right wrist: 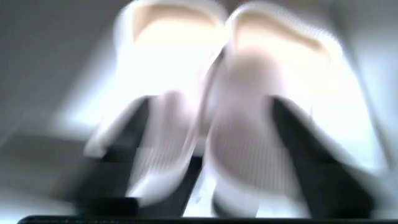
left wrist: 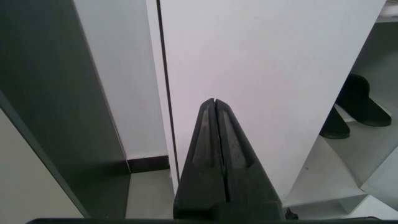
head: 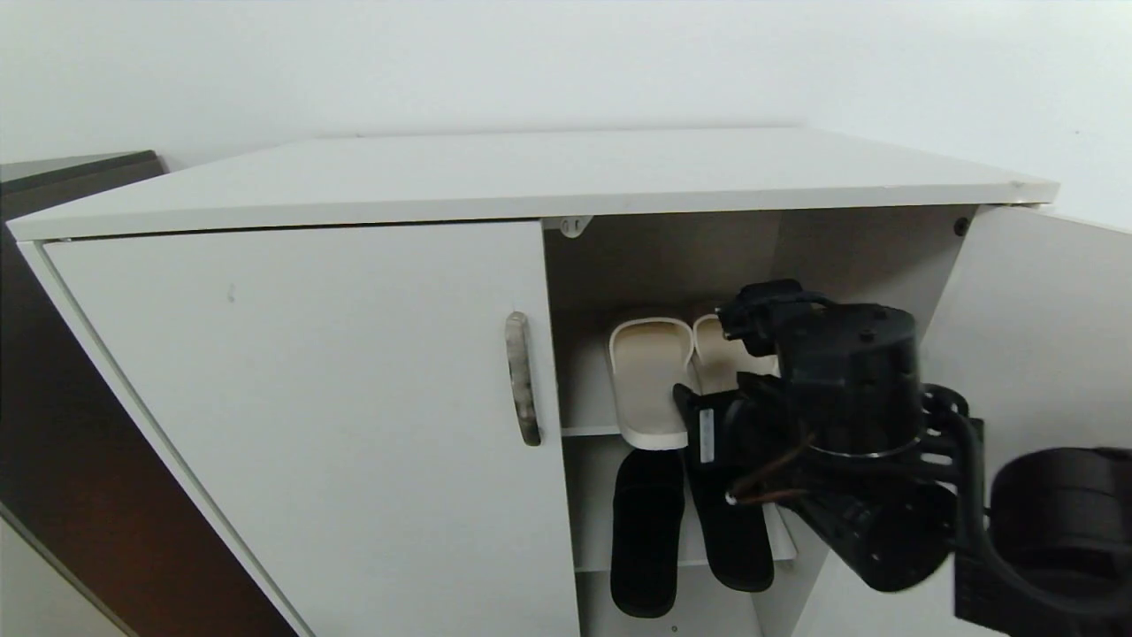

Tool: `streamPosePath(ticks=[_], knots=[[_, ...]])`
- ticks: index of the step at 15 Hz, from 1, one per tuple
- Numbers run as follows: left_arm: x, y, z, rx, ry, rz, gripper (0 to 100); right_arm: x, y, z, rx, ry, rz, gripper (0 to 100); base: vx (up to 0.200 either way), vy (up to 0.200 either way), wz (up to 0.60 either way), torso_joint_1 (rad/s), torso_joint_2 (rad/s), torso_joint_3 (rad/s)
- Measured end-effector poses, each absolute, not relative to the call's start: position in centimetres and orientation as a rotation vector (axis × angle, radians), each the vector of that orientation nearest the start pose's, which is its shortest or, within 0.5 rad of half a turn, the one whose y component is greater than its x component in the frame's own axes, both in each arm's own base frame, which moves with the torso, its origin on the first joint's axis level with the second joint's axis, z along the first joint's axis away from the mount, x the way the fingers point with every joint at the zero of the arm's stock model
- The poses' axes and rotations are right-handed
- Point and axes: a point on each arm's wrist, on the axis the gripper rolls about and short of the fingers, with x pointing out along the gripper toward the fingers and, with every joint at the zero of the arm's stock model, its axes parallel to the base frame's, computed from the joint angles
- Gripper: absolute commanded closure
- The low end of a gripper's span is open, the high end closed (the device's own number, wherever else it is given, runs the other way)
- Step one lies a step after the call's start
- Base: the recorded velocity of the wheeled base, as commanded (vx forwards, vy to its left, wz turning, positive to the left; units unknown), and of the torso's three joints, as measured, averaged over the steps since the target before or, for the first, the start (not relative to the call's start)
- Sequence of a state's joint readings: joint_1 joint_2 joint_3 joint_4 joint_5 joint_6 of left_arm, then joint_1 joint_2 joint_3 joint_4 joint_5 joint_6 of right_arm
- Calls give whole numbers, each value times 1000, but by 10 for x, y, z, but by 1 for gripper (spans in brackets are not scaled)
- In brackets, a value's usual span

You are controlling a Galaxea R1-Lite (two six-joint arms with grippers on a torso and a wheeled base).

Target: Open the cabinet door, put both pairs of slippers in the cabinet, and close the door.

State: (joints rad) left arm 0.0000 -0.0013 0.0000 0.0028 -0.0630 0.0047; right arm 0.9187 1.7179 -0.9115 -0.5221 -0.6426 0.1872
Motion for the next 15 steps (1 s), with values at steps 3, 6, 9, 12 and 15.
streamPosePath(ticks=[3, 6, 9, 12, 15], knots=[[-23, -1, 75, 5, 2, -63, 100, 166, 226, 198, -4, 244, 439, 100, 0, 0, 0, 0, 0, 0], [-23, -1, 75, 6, 2, -63, 100, 158, 219, 201, 2, 236, 453, 100, 0, 0, 0, 0, 0, 0], [-23, -1, 75, 6, 2, -63, 100, 156, 217, 200, 2, 236, 456, 100, -67, 0, 0, 1, 1, 2], [-23, -1, 75, 6, 2, -63, 100, 156, 216, 197, -5, 242, 455, 100, -200, 0, 0, 9, 5, 2], [-23, -1, 75, 6, 2, -63, 100, 155, 215, 196, -7, 244, 456, 100, -200, 0, 0, 1, 1, 9]])
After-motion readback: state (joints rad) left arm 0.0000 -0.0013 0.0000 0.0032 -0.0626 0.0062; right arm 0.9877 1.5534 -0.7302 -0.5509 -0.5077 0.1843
